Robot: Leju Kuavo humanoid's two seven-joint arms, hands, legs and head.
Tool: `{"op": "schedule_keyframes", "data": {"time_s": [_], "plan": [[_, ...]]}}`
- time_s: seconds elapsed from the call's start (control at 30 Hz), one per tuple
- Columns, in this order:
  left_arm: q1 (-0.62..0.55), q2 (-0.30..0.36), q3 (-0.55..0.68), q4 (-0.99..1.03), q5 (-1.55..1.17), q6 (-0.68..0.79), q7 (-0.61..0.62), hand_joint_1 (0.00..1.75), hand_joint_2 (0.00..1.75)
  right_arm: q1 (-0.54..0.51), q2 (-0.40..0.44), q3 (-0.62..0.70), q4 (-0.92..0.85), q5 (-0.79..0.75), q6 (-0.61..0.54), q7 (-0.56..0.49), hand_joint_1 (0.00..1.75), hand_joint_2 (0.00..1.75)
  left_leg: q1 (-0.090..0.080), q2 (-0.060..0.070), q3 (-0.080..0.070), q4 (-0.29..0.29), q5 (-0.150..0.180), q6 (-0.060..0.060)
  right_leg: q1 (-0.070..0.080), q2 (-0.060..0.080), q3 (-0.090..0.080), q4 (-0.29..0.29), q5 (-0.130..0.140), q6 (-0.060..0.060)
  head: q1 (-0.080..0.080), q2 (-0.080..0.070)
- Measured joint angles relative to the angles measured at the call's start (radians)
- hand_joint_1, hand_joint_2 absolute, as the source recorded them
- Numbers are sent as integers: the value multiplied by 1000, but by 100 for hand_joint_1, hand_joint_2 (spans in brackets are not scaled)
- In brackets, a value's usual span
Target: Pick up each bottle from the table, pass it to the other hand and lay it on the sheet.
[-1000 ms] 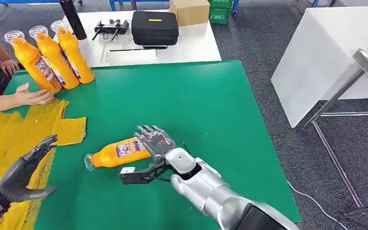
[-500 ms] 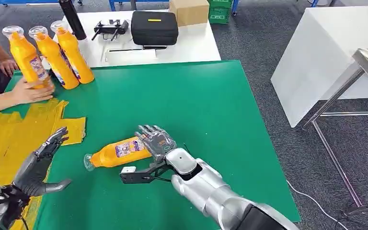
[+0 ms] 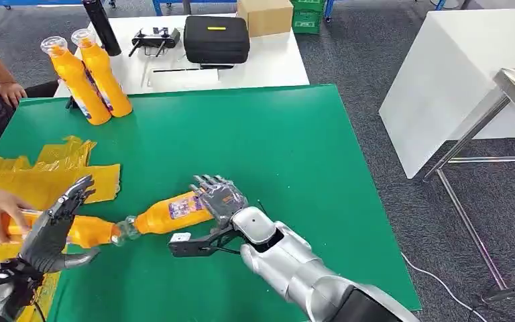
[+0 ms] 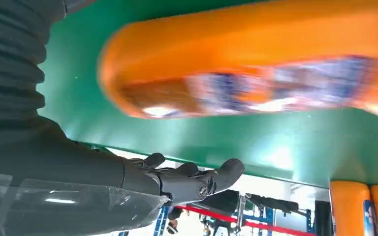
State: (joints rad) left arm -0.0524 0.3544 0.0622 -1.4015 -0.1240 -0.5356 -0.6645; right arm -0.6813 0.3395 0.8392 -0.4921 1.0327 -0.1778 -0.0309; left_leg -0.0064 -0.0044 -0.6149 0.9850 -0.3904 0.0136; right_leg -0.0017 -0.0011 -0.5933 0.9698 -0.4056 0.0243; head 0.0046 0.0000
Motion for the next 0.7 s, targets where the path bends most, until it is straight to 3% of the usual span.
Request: {"op": "schedule_keyframes", "data": {"time_s": [0.7], "plan": [[-1,-5,8,0,4,-6,0,0,175,0,-1,0,-2,3,14,-2,0,175,0,0,0,0,0,0,0,0,0,0,0,0,0,0]]}}
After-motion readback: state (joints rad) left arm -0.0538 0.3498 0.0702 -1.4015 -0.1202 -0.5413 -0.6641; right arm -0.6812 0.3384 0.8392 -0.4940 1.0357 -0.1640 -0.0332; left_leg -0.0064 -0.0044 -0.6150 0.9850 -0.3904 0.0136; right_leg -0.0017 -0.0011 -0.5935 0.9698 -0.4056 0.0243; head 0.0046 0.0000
